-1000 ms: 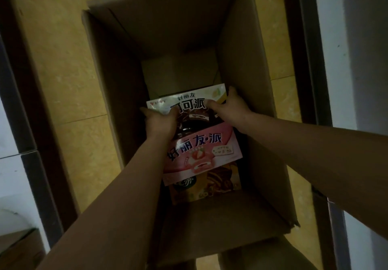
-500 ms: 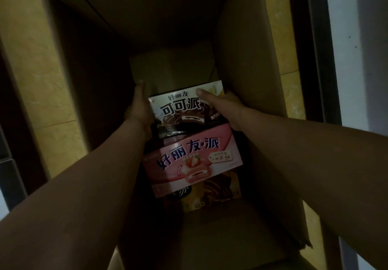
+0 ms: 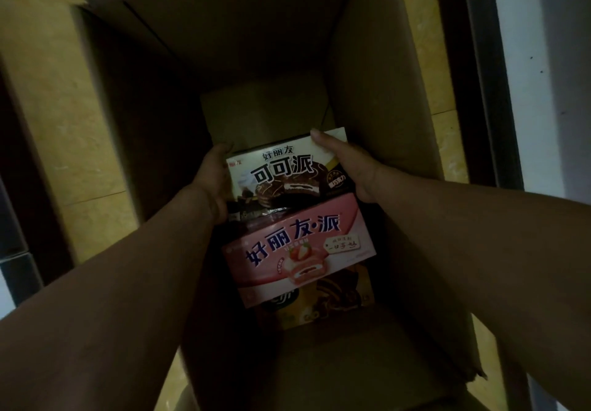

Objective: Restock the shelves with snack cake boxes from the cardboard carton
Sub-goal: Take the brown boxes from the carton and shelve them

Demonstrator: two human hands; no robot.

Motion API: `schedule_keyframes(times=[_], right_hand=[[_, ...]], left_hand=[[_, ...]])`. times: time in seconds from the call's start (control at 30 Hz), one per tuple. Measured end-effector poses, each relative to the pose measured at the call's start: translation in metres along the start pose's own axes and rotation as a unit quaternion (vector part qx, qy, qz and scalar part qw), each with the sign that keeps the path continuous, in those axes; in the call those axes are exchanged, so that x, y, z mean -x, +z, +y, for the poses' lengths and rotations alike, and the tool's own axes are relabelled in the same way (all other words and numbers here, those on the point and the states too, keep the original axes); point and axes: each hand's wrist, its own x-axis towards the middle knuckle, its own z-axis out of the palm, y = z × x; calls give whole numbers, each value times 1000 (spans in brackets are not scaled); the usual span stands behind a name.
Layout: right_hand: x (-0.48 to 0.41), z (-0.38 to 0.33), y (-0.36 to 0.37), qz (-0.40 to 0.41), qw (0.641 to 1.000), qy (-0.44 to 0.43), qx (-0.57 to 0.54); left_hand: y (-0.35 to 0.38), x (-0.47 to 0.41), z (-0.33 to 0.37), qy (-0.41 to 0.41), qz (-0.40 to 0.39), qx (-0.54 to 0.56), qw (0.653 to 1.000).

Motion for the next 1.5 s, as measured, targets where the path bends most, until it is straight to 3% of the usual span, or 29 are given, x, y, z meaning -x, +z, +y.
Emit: schedule_keyframes(times=[0.5, 0.97, 1.5], right_hand=[[79, -30, 7, 32, 999, -13, 4], [176, -83, 8, 12, 995, -96, 9], [303, -157, -2, 11, 975, -223, -19]], left_hand=[[-2, 93, 36, -12, -4, -22, 1000], [2, 200, 76, -10, -36, 8, 999], [29, 323, 155, 124, -91, -3, 988]])
